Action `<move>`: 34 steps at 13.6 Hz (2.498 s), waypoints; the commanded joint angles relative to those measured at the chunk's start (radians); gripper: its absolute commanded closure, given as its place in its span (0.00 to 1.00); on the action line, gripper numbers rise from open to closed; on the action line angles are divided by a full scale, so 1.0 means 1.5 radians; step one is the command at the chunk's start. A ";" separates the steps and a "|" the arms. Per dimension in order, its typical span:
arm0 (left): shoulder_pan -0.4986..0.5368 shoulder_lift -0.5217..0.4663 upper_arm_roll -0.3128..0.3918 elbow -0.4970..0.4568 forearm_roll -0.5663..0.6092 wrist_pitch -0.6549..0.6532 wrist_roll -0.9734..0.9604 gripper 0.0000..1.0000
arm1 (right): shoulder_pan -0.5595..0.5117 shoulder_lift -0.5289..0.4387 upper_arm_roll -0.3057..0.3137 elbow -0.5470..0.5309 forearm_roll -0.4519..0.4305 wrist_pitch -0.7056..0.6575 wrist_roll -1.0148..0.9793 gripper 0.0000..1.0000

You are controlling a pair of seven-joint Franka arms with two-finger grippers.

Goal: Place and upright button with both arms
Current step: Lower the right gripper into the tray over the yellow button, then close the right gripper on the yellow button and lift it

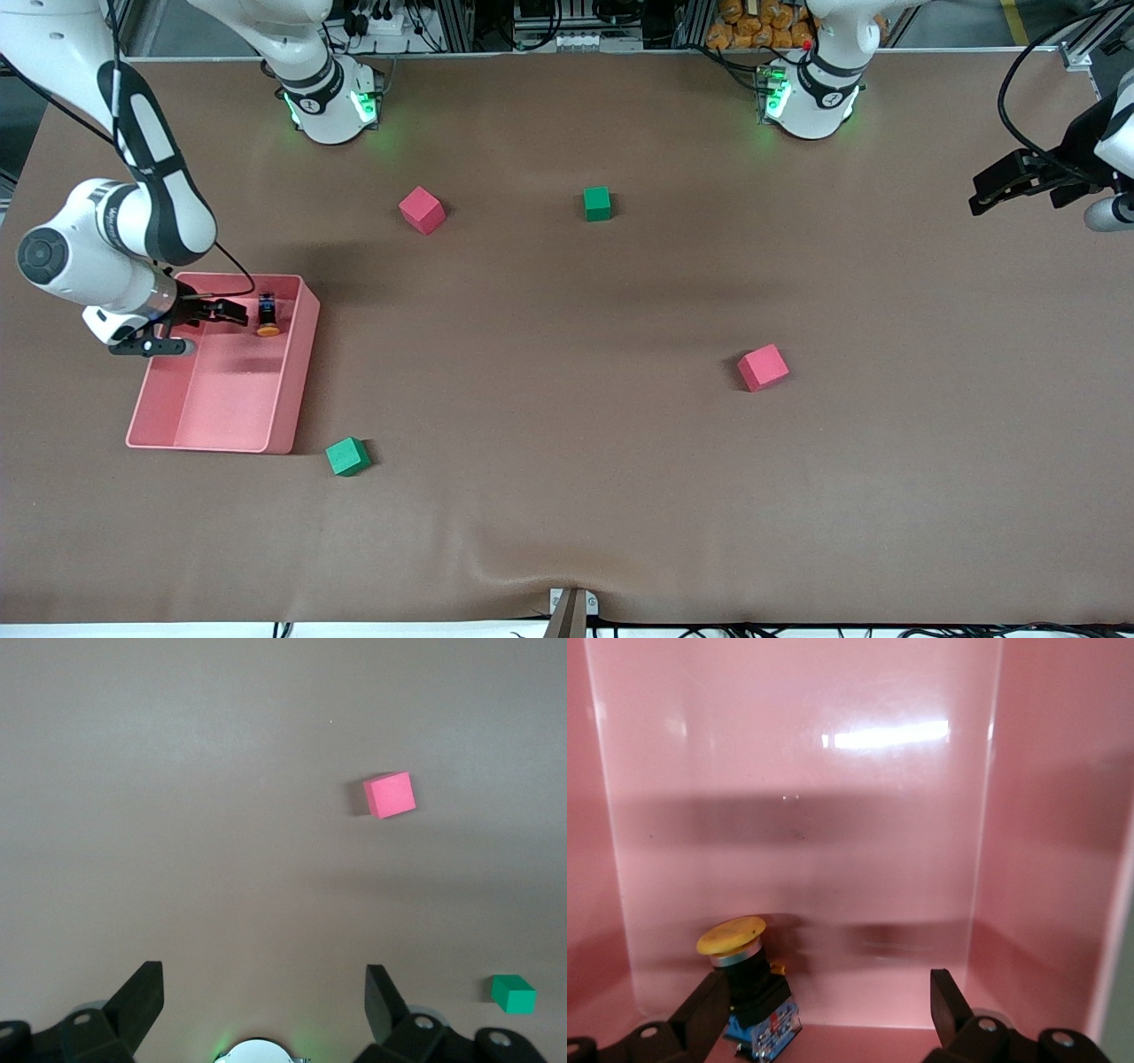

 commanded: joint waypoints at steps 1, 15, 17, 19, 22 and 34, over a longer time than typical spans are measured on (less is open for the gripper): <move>0.006 0.002 -0.005 0.006 -0.001 0.003 0.001 0.00 | -0.004 -0.009 0.006 -0.003 0.001 0.000 -0.011 0.00; 0.006 0.002 -0.006 -0.006 -0.001 0.010 0.001 0.00 | 0.057 -0.001 0.008 -0.003 0.001 -0.001 0.001 0.00; 0.005 0.002 -0.006 -0.006 -0.001 0.010 0.001 0.00 | 0.057 0.003 0.008 -0.008 0.001 -0.008 -0.001 0.00; 0.005 -0.002 -0.006 -0.014 -0.001 0.010 0.001 0.00 | 0.051 0.017 0.007 -0.013 0.001 0.000 -0.007 0.00; 0.006 -0.003 -0.006 -0.014 -0.001 0.010 0.004 0.00 | 0.050 0.038 0.006 -0.014 0.001 0.019 -0.008 0.00; 0.007 -0.004 -0.006 -0.015 -0.002 0.016 0.006 0.00 | 0.049 0.057 0.006 -0.014 0.001 0.021 -0.010 0.00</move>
